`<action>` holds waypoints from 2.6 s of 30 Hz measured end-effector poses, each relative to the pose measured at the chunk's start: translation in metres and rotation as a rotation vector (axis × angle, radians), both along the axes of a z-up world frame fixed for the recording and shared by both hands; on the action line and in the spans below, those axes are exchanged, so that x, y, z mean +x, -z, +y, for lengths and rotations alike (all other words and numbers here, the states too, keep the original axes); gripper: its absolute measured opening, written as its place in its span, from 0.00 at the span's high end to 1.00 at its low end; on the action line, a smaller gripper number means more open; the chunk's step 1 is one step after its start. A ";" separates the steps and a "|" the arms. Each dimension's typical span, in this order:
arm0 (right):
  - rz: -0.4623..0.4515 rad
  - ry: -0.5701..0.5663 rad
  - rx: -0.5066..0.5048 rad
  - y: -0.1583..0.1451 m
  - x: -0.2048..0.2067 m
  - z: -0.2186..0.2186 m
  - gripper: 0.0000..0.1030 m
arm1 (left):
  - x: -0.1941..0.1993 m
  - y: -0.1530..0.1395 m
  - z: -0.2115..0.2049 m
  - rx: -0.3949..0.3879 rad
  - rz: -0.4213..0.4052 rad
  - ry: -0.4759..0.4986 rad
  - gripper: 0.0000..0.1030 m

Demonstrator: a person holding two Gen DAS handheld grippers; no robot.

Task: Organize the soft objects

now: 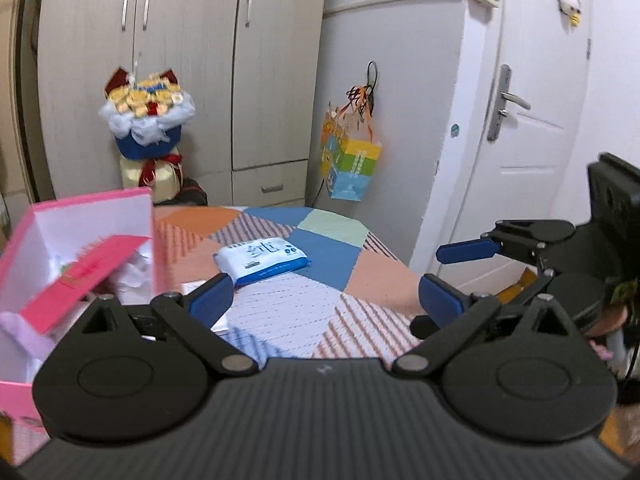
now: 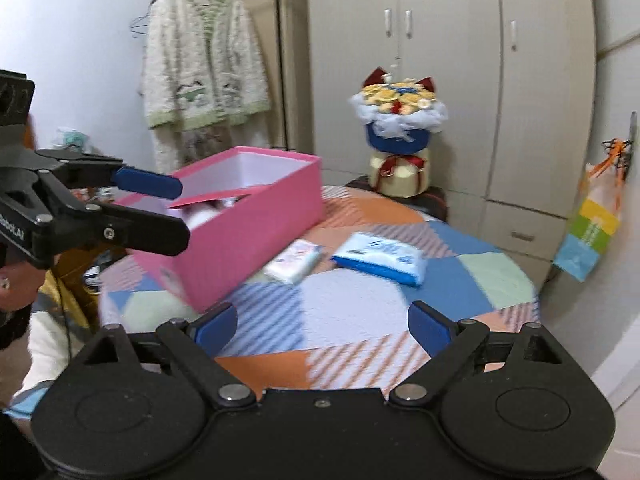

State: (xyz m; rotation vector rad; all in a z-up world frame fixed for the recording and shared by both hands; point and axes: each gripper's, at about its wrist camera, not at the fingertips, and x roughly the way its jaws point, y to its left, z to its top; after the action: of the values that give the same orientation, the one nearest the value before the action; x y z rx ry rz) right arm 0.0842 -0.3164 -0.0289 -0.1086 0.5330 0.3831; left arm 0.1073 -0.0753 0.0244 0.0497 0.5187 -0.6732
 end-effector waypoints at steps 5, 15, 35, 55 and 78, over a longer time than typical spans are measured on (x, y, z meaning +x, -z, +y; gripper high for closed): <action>-0.034 -0.009 -0.082 0.015 0.032 -0.001 0.08 | 0.051 0.022 -0.020 -0.046 0.110 -0.038 0.04; 0.048 -0.078 -0.032 0.045 0.127 -0.002 0.09 | 0.151 0.062 -0.053 -0.057 0.205 -0.241 0.14; 0.155 -0.158 -0.046 0.101 0.232 -0.007 0.10 | 0.227 0.120 -0.053 -0.103 0.374 -0.550 0.36; 0.139 -0.038 0.000 0.105 0.204 0.006 0.36 | 0.209 0.121 -0.080 -0.016 0.305 -0.389 0.50; 0.184 0.169 0.029 0.088 0.066 0.032 0.25 | 0.096 0.103 -0.065 0.063 0.337 -0.133 0.47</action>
State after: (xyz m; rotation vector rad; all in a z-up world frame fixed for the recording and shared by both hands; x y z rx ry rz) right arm 0.1505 -0.2845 -0.1171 0.0006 0.7122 0.2365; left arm 0.2029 -0.1401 -0.0784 -0.0395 0.8598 -0.5362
